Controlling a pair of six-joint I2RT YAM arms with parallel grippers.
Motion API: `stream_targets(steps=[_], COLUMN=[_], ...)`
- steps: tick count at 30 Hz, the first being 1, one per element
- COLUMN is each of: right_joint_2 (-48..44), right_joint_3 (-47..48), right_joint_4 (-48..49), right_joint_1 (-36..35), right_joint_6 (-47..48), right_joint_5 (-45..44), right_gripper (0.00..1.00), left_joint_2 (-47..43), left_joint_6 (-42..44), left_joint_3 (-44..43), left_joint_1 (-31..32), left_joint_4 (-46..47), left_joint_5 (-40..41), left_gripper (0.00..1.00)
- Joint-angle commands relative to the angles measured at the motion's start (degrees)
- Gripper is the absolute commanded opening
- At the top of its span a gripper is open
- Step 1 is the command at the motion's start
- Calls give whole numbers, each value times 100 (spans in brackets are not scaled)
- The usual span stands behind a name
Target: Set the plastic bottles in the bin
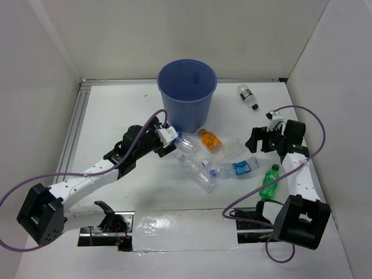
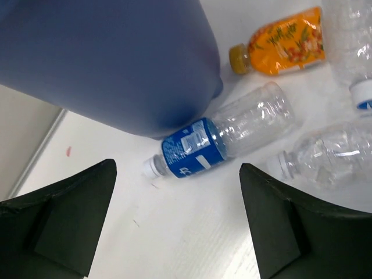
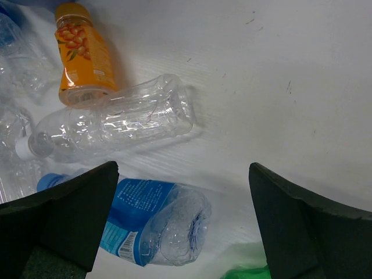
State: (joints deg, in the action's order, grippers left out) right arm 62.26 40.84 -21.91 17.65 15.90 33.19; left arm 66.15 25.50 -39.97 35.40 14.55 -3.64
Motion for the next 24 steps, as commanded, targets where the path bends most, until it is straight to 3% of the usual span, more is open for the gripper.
stream_targets(steps=[1, 14, 16, 17, 19, 20, 21, 22, 24], right_joint_2=[-91, -91, -22, -21, 128, 129, 129, 181, 181], right_joint_3=[100, 100, 100, 152, 205, 205, 205, 205, 205], right_joint_4=[205, -173, -365, -445, -498, -498, -498, -446, -393], right_joint_1=[37, 37, 37, 37, 37, 37, 37, 37, 37], right_joint_6=[-26, 835, 1167, 1239, 1240, 1240, 1240, 1240, 1187], right_joint_5=[82, 681, 828, 899, 969, 970, 970, 970, 909], right_gripper=[100, 100, 85, 68, 17, 15, 20, 51, 75], left_joint_2=[38, 785, 917, 1083, 1268, 1356, 1548, 1628, 1778], left_joint_6=[34, 912, 992, 1088, 1211, 1264, 1352, 1405, 1492], left_joint_3=[77, 24, -90, -90, -283, -336, -450, -451, -530], left_joint_1=[90, 143, 143, 143, 143, 143, 143, 143, 143], left_joint_4=[-66, 92, 145, 145, 145, 145, 145, 145, 258], left_joint_5=[73, -67, -137, -137, -190, -259, -260, -260, -260], left_gripper=[100, 100, 100, 98, 96, 93, 92, 90, 90])
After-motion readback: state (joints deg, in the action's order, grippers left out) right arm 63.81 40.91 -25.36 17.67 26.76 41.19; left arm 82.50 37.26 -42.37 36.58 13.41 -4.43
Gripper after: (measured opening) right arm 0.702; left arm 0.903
